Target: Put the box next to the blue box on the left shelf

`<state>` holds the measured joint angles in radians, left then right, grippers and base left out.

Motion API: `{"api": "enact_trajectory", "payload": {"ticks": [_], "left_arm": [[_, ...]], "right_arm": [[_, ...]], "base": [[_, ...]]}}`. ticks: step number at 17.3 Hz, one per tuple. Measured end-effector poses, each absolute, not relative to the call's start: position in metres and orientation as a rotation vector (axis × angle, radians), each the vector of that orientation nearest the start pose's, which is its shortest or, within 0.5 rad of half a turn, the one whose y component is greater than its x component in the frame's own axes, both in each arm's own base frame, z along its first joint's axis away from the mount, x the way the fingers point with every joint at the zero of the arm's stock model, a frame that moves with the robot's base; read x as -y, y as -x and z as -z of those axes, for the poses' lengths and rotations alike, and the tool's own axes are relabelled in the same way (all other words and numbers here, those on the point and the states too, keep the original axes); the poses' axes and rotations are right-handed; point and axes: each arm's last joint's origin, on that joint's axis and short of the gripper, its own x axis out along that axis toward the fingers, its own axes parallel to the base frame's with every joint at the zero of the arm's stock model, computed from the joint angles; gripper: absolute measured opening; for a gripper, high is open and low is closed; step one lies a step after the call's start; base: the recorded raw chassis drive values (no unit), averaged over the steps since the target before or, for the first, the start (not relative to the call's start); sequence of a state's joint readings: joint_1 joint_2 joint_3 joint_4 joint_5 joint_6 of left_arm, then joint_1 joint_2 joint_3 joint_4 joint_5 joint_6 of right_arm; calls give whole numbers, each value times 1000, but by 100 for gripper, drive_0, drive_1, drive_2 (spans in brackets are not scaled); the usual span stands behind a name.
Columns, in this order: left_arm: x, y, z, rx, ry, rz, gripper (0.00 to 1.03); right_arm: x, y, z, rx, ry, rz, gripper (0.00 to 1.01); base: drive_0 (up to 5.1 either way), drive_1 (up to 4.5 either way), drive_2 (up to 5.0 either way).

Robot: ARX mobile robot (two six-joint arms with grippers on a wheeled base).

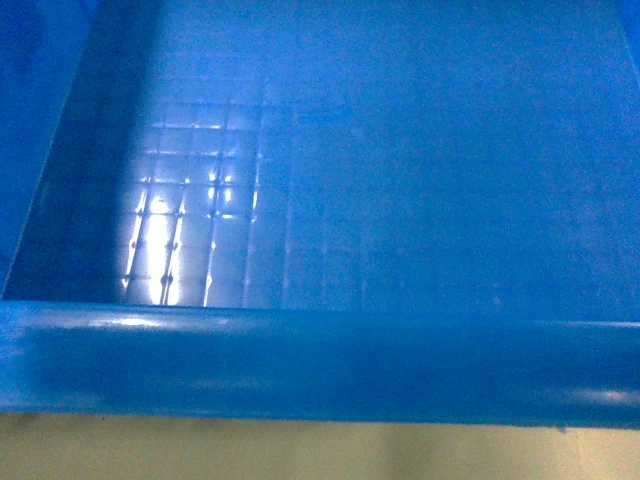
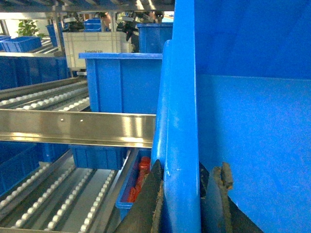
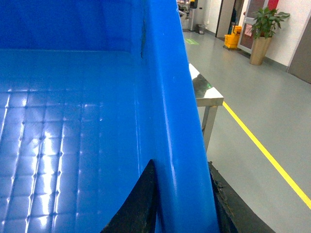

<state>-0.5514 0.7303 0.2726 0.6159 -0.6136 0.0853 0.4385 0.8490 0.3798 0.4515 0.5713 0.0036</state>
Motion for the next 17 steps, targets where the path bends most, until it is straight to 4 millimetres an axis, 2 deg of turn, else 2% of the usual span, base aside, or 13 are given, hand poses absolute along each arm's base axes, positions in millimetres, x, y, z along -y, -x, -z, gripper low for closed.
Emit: {"api": "enact_trajectory", "payload": {"ticks": [17], "left_arm": [[70,-145,-239,128,1,-68,11]], "right_arm": [[-64,-173,-242,-17,6,133,20]], "base": [[-501,245,245]]}}
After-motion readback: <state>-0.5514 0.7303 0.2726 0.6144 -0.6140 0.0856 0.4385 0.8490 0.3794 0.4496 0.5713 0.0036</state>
